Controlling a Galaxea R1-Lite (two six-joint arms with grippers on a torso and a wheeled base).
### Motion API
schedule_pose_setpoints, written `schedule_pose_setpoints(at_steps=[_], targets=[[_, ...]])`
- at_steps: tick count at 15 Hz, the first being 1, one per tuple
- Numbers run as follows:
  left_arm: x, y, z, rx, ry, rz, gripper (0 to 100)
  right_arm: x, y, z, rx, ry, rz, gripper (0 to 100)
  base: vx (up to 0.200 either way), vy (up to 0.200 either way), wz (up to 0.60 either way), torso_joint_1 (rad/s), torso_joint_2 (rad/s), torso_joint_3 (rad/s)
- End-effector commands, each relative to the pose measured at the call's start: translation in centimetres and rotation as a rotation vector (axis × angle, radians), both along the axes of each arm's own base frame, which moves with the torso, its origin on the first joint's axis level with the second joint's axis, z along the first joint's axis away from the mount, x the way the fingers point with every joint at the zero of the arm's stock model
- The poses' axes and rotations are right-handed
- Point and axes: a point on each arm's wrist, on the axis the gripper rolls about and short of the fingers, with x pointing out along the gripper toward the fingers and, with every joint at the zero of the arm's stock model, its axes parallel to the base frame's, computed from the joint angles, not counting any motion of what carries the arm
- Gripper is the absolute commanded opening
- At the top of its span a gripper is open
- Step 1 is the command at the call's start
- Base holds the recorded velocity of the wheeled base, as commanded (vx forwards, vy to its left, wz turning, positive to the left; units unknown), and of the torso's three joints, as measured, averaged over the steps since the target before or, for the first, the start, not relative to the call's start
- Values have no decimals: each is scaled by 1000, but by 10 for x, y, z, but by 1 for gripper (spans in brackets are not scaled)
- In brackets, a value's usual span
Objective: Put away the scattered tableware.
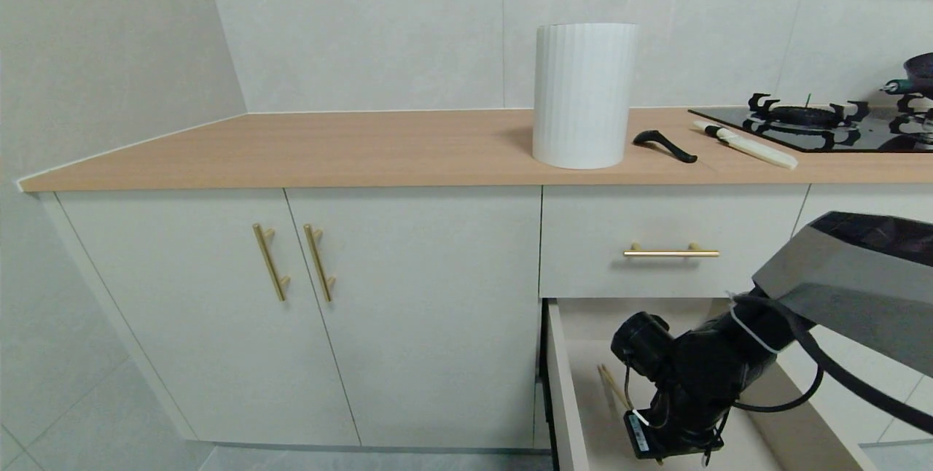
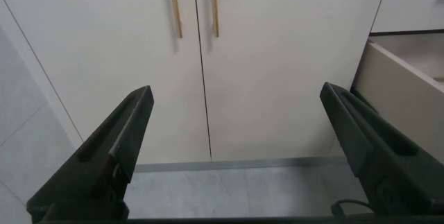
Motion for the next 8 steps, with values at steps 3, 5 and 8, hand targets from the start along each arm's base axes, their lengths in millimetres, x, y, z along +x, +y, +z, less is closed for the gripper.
schedule_pose_setpoints(at_steps=[3,5,8], targets=[[0,0,0,0,-1,0,100,-1,3,-10,-14,11,7,0,0,0,0,0,0,0],[0,0,0,0,-1,0,100,-2,3,-10,-15,12,7,0,0,0,0,0,0,0],[0,0,0,0,1,0,100,-1,3,-10,-12,12,7,0,0,0,0,0,0,0]])
